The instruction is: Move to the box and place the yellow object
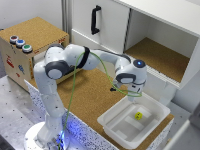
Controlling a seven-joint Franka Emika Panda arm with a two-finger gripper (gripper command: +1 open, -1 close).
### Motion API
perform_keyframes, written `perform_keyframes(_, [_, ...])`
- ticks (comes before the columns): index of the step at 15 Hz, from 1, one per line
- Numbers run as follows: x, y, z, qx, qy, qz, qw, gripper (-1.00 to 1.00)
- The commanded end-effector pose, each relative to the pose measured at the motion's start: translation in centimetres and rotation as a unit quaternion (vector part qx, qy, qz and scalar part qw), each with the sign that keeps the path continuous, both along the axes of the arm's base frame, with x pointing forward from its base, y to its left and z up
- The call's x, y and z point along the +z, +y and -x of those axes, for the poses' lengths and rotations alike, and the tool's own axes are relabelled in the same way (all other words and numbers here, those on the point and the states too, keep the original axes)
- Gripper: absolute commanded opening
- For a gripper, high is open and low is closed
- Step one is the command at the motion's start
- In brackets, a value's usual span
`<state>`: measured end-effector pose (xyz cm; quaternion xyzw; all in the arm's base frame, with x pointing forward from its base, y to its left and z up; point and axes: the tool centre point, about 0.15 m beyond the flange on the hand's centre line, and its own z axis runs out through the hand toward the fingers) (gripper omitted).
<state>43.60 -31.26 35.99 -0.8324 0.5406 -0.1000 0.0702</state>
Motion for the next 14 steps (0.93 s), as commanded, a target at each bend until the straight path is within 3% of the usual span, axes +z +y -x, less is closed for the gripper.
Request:
perform_keyframes(1, [1.4,9.0,-2.3,0.209,0.022,0.005,0.978,1.00])
perform_keyframes(4, [1.9,16.5,-3.8,0.399,0.081,0.079,0.910,1.00])
perform_keyframes(8, [2.6,23.3,-4.2,0.502,0.093,0.137,0.849,1.00])
perform_keyframes(11, [3.0,28.0,-4.0,0.555,0.080,0.143,0.816,1.00])
perform_keyframes(14, [4.2,32.8,-3.5,0.607,0.051,0.123,0.783,1.00])
